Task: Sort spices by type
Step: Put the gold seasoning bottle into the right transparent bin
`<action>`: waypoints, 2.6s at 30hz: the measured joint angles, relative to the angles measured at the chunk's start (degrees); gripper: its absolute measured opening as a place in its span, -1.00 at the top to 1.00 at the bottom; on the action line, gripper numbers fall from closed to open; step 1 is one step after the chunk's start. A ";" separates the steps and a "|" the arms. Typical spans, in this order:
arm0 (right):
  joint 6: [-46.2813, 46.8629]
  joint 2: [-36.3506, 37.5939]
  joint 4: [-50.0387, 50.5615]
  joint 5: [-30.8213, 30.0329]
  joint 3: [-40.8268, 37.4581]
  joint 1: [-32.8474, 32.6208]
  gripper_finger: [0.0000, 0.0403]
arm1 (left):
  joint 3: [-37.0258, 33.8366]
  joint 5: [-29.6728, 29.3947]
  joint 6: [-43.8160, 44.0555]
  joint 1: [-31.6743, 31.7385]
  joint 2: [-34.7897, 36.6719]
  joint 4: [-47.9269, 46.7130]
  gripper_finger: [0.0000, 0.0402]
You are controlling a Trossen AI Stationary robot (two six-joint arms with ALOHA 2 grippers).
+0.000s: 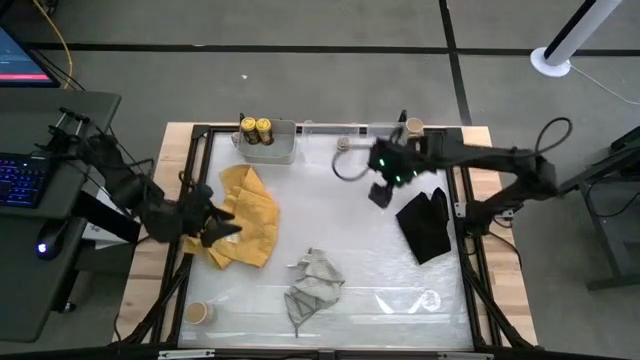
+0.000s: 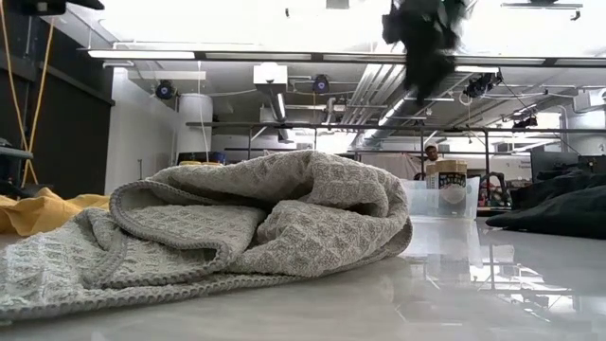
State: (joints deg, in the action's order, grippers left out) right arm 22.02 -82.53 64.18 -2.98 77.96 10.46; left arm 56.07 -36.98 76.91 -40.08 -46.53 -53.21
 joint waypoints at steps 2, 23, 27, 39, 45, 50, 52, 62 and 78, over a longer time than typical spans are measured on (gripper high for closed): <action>5.93 3.36 -3.54 0.55 -7.80 -1.45 -0.49 | 0.00 1.29 -0.97 2.23 1.12 -0.01 -0.49; 19.30 11.59 -20.18 3.63 -27.29 -9.79 -0.49 | 18.33 41.42 1.92 -13.78 -32.66 -17.30 -0.49; 18.47 11.59 -20.41 2.38 -27.29 -9.66 -0.49 | 21.71 42.62 1.96 -19.71 -39.50 -21.04 -0.49; 18.47 11.59 -20.39 1.94 -27.29 -9.66 -0.49 | 22.47 35.24 8.32 -24.67 -43.51 -21.10 -0.49; 18.46 11.59 -20.39 1.56 -27.29 -9.65 -0.49 | 22.09 35.07 8.39 -26.41 -43.45 -18.60 -0.49; 19.00 11.59 -20.61 -0.23 -27.29 -9.64 -0.49 | 19.36 34.85 9.43 -26.86 -43.48 -14.77 -0.49; 19.10 11.59 -20.75 -0.45 -27.29 -9.64 -0.49 | 18.02 34.84 8.89 -26.86 -43.52 -13.65 -0.49; 20.69 11.57 -20.83 -0.44 -27.29 -9.65 -0.49 | 16.05 35.01 9.66 -26.31 -43.33 -15.48 -0.49; 20.07 11.55 -22.37 -0.63 -27.27 -9.64 -0.49 | 20.76 38.19 8.83 -26.33 -41.04 -17.37 -0.49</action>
State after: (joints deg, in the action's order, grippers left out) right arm 42.09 -70.98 41.81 -3.61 50.70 0.82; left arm 76.84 1.21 85.74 -66.41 -87.57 -70.58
